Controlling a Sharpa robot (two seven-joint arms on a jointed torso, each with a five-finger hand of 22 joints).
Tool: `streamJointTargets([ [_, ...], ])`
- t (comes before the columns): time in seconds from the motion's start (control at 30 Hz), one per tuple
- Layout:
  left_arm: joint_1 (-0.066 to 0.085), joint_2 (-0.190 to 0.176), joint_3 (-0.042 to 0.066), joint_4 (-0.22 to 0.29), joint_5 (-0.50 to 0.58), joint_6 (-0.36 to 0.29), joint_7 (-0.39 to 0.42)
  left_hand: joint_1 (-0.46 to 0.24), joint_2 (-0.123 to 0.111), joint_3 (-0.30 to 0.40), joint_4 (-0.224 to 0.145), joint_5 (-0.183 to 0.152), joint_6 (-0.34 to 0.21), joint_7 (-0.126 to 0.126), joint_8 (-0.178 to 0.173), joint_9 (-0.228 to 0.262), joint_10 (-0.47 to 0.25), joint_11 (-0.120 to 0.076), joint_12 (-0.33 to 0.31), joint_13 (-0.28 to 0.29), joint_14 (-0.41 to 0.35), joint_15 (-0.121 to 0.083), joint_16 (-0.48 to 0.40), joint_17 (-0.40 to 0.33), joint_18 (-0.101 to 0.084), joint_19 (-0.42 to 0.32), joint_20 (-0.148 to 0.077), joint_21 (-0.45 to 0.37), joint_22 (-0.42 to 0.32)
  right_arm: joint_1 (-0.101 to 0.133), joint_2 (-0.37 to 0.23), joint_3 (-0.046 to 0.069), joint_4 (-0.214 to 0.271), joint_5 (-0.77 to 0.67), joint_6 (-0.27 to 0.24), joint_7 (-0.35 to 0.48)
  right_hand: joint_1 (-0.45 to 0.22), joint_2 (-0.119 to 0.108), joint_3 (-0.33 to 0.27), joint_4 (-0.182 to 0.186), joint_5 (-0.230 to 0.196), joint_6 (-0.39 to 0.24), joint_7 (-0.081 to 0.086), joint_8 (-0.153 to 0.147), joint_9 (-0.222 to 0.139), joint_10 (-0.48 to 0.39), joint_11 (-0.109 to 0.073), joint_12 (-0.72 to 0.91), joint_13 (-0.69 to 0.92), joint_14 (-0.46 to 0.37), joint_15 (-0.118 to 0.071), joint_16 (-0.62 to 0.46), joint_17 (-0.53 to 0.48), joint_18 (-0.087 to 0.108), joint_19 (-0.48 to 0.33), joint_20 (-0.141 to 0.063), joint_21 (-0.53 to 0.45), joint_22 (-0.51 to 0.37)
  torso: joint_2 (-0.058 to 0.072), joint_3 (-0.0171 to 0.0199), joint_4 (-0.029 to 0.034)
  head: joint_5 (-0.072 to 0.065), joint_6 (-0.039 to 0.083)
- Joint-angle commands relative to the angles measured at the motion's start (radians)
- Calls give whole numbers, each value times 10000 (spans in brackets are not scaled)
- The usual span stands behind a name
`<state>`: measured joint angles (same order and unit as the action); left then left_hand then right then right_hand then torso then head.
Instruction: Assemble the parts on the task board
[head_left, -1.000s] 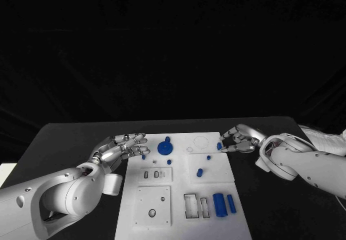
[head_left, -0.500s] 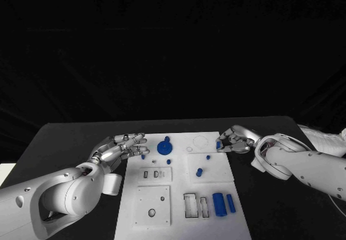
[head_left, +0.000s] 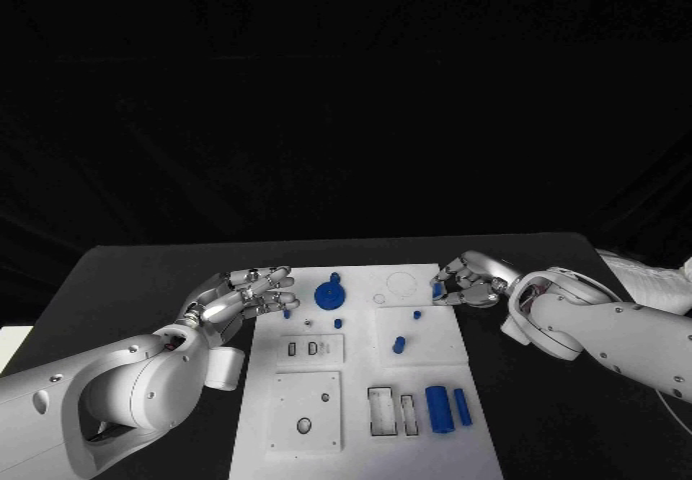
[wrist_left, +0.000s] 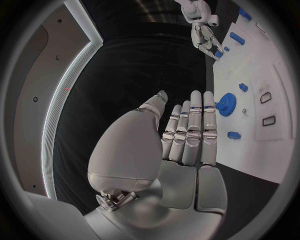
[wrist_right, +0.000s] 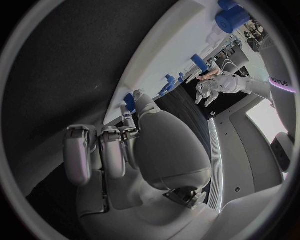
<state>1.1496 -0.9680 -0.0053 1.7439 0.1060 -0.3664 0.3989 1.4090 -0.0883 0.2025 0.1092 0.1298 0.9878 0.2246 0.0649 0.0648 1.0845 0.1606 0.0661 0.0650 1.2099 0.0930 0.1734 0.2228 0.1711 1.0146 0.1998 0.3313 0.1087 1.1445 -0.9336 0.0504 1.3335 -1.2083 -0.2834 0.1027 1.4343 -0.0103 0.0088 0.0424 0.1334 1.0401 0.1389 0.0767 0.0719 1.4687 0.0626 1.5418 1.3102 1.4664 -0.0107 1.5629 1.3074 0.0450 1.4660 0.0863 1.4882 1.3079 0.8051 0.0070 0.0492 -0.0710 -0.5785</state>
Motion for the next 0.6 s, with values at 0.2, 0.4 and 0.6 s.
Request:
streamJointTargets([
  [0.2, 6, 11, 6, 19, 19, 208, 14, 4, 90, -15, -57, -23, -64, -21, -12, -3, -88, -7, -24, 6, -4, 27, -67, 11, 109, -68, 20, -57, -9, -32, 16, -13, 21, -188, 173, 2, -53, 129, 126, -34, 5, 294, -57, 103, 20, 897, -132, 67, 2458, 1036, -114, 60, 2596, -67, 293, -33, 66, 844, -1, 1, -2, 2, 7],
  [0.4, 6, 10, 6, 19, 19, 214, 6, 4, 90, -15, -57, -23, -64, -21, -12, -3, -88, -7, -24, 6, -4, 27, -67, 11, 109, -68, 20, -57, -9, -33, 24, -12, 35, -203, -68, 35, 60, 558, 588, -142, -148, 678, -219, 201, 55, 920, -274, 108, 2487, 1041, -230, 72, 2621, -73, 308, -127, 81, 878, 0, 1, 0, 1, -3],
  [0.6, 6, 12, 6, 16, 19, 222, -2, 12, 90, -7, -78, -23, -73, -19, -11, -2, -99, -6, -24, 6, -5, 27, -78, 19, 110, -69, 20, -58, -13, -34, 29, -10, 80, -212, -417, 118, 194, 1014, 1264, -322, -458, 1018, -385, 335, 115, 935, -430, 134, 2506, 1044, -366, 79, 2634, -84, 332, -256, 105, 935, -1, 3, 1, 5, -10],
])
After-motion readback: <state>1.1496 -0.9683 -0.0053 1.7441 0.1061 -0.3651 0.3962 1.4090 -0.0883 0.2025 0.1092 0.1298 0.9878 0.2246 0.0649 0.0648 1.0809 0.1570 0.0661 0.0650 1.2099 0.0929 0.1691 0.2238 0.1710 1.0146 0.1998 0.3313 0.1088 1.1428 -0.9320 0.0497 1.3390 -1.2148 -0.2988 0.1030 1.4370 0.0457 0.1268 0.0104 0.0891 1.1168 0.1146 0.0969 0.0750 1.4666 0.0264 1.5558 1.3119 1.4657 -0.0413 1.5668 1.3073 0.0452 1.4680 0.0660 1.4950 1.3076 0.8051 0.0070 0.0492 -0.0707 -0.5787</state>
